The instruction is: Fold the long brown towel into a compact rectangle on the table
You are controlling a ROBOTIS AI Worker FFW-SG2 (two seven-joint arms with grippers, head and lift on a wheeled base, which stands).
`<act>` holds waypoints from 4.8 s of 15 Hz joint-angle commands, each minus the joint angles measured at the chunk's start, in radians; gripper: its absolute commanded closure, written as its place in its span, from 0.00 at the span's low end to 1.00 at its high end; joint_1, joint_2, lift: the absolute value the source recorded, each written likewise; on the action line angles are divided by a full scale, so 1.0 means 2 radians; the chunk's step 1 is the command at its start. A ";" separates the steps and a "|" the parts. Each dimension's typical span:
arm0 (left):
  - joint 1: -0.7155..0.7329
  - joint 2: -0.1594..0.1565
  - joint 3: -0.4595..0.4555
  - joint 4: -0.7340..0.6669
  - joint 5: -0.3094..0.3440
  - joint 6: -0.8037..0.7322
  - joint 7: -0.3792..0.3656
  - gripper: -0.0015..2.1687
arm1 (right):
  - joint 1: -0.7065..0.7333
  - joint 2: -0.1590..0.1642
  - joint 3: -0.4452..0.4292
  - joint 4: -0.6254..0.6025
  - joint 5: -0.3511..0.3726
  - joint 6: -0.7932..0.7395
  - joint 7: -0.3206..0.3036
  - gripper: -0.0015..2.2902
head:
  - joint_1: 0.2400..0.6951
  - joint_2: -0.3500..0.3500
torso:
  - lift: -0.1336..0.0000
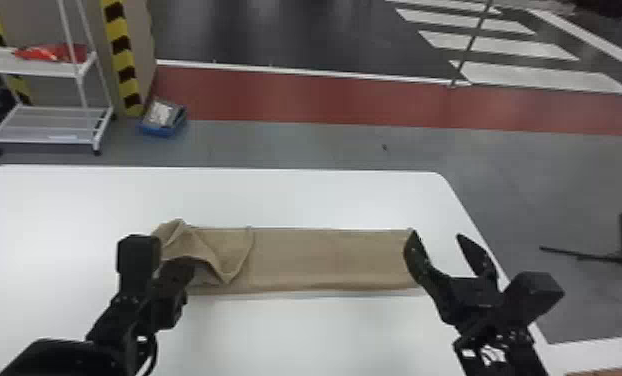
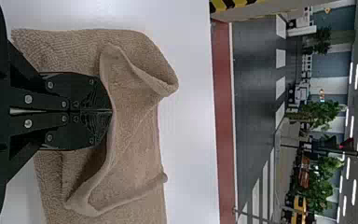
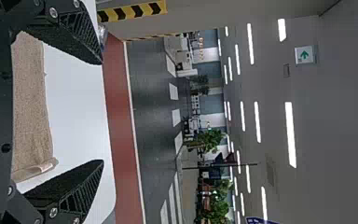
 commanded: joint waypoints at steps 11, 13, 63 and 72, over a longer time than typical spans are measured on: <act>-0.057 -0.001 -0.082 0.057 0.060 -0.084 0.000 0.79 | 0.004 -0.003 -0.013 0.001 -0.014 -0.005 0.000 0.06 | 1.00 0.08 | 0.58; -0.038 -0.001 -0.083 0.018 0.058 -0.082 0.006 0.78 | 0.004 -0.006 -0.013 0.003 -0.016 -0.006 0.000 0.06 | 1.00 0.05 | 0.58; -0.158 -0.001 -0.094 0.133 0.209 -0.052 0.027 0.68 | -0.028 -0.006 -0.002 0.078 -0.029 -0.037 0.016 0.06 | 1.00 0.05 | 0.58; -0.119 -0.001 -0.081 0.095 0.129 -0.070 0.068 0.39 | -0.041 -0.007 0.012 0.074 -0.024 -0.003 0.031 0.06 | 1.00 0.07 | 0.58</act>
